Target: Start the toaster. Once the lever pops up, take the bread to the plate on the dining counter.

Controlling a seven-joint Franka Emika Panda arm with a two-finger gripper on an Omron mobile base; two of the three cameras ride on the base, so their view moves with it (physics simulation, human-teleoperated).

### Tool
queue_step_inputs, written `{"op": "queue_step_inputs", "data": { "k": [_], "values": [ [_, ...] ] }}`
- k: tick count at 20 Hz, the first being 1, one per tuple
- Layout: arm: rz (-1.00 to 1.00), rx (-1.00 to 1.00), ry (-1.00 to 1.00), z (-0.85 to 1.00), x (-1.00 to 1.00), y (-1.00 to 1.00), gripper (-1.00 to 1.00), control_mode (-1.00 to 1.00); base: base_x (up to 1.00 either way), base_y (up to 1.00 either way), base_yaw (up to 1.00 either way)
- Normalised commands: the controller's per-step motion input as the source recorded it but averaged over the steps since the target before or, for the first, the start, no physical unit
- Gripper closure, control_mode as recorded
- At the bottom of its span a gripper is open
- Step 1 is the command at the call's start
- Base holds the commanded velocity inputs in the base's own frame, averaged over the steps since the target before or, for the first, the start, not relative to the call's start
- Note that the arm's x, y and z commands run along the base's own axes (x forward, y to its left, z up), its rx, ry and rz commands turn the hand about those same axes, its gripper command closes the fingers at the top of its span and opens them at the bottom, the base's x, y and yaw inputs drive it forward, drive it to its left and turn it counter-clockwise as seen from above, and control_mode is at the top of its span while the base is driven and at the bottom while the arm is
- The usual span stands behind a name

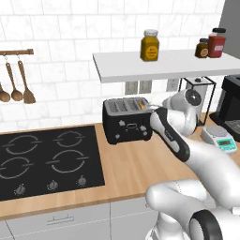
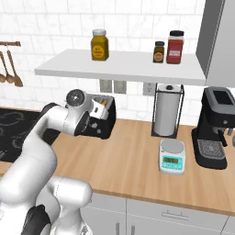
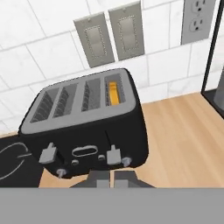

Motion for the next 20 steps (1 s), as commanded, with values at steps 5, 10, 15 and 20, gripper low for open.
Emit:
{"op": "queue_step_inputs", "data": {
  "k": [5, 10, 15, 20],
  "values": [
    [0.00, 0.00, 0.18, 0.82, 0.00, 0.00, -1.00, -1.00, 0.00, 0.00, 0.00],
    [0.00, -0.01, 0.06, 0.23, -0.01, 0.00, -1.00, -1.00, 0.00, 0.00, 0.00],
    [0.03, -0.06, 0.00, 0.00, -0.09, 0.00, -1.00, -1.00, 0.00, 0.00, 0.00],
    [0.00, -0.11, -0.01, 0.00, 0.00, 0.00, -1.00, -1.00, 0.00, 0.00, 0.00]
  ]
}}
